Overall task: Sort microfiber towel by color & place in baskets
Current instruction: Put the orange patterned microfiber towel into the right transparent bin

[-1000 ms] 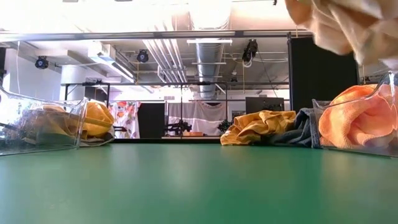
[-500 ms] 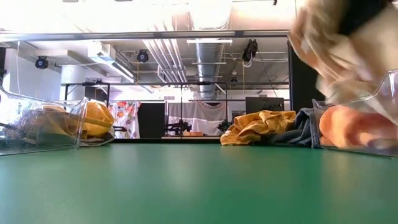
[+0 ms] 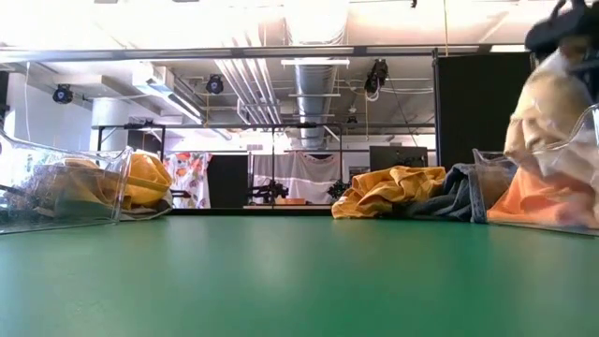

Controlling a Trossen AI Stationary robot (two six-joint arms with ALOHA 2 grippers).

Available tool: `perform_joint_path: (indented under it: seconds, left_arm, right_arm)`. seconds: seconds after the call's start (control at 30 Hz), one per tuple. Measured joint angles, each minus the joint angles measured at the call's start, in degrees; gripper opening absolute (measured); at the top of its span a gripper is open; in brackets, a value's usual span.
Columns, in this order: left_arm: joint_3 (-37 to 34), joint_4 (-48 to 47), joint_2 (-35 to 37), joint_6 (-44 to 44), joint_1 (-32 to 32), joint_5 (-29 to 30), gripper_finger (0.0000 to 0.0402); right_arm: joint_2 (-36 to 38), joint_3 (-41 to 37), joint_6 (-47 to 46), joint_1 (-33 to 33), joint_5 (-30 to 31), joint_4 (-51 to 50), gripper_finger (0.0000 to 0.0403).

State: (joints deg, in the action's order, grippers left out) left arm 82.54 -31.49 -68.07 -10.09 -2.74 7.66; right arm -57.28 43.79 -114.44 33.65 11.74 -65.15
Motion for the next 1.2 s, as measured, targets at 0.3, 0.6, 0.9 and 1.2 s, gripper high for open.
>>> perform_joint_path:
  seconds: [0.3, 0.6, 0.9, 1.2]
  left_arm:
    - [-0.01, -1.18, -1.28, 0.62, 0.02, -0.21, 0.016]
    - [0.0, -4.73, -0.74, 2.76, 0.02, -2.63, 0.016]
    - [-0.01, -10.44, 0.36, 1.63, 0.57, -8.27, 0.016]
    - [-0.02, -11.01, 0.41, -0.47, 4.23, -8.38, 0.016]
  right_arm:
    - [-0.1, -4.75, -6.93, -0.17, -8.04, 1.52, 0.0103]
    - [1.56, 6.21, 3.54, -2.03, -7.71, -4.44, 0.024]
    - [1.17, 21.36, 4.95, -2.19, -3.48, -12.87, 0.0264]
    - [-4.32, 14.46, 3.98, -3.34, 0.47, -13.18, 0.0104]
